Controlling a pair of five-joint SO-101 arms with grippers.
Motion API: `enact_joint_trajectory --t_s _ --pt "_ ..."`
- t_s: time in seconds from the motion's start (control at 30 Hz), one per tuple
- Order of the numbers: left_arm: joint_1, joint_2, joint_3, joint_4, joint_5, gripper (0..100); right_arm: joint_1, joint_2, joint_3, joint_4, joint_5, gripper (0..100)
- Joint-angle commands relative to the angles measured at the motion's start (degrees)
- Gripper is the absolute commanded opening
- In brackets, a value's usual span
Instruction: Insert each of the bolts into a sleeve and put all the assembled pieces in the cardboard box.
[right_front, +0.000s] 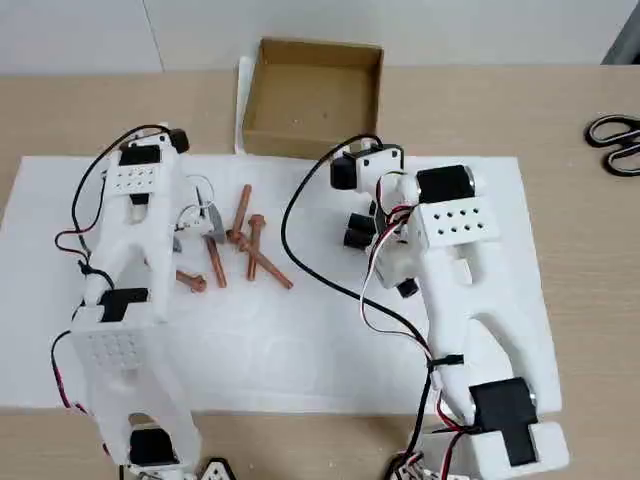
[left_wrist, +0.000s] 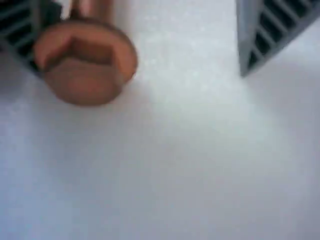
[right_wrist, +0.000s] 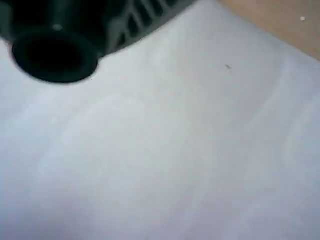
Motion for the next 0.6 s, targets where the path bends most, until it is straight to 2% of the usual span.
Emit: enact_joint_trajectory --t_s 0.0,0.23,0.57 --pt "0.09 1.14 -2.24 -0.62 0.79 14 0.48 -2.95 -2.81 -0.13 0.09 0.4" --pt "2.29 1.23 -2.33 0.53 -0.44 4 0.48 -2.86 -2.81 -0.22 0.09 0.4" --pt "4.13 1.14 -2.33 0.62 -0.79 1 0.48 -2.95 -2.81 -0.22 0.09 0.4"
